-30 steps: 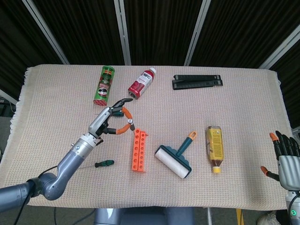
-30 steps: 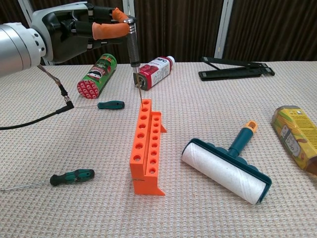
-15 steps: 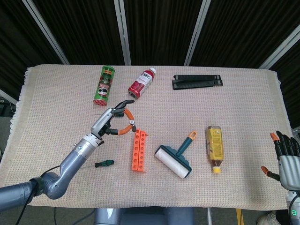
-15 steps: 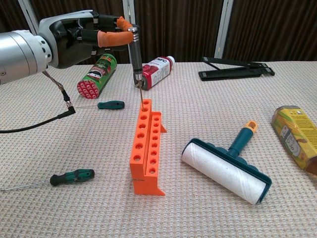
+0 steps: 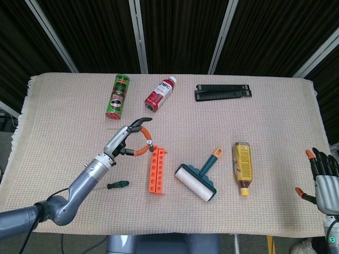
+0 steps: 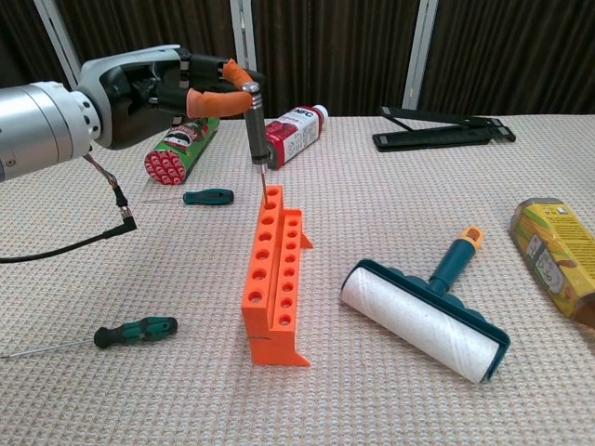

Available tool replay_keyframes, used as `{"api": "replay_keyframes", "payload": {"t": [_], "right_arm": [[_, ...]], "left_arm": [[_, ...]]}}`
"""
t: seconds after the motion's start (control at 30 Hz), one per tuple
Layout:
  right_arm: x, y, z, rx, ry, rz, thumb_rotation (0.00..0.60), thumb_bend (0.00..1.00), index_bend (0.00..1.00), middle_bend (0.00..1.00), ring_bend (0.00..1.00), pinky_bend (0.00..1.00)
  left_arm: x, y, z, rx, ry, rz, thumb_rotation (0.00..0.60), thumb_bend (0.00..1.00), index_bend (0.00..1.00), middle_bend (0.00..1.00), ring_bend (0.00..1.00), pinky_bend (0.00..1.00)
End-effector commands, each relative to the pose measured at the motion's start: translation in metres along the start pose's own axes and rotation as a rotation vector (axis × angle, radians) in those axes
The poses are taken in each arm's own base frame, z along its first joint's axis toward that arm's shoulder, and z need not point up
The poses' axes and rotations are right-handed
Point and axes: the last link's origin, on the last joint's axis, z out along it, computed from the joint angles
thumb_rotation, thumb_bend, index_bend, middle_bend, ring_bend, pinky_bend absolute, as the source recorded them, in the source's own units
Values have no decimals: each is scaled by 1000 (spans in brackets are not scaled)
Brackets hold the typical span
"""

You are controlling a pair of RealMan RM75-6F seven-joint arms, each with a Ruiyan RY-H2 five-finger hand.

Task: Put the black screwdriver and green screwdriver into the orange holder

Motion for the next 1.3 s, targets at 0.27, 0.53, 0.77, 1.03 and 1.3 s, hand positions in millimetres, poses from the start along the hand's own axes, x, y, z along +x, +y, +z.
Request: {"api": "replay_keyframes", "payload": {"t": [0.27, 0.53, 0.77, 1.03, 1.3], "right_arm": [[-1, 0, 0, -2, -2, 1, 600, 0, 13, 0, 0, 0], [-1, 0, 1, -3, -6, 2, 600, 0, 13, 0, 0, 0], [-2, 1, 1, -6, -6, 2, 600, 0, 13, 0, 0, 0], [-2, 1, 2, -6, -9, 0, 600, 0, 13, 0, 0, 0], [-2, 1, 2, -12, -10, 1, 600, 0, 13, 0, 0, 0]], "left_arm": [[-8, -12, -5, 16, -20, 39, 582, 619, 642, 79, 0, 0], [-7, -16, -5, 25, -16, 44, 582, 615, 643, 80, 0, 0], [-11, -22, -7, 39, -29, 63, 584, 615, 644, 79, 0, 0], [-13, -27, -10, 41, -32, 84, 584, 615, 644, 79, 0, 0], [-13, -31, -7, 53, -33, 91, 588, 617, 644, 79, 0, 0]]}}
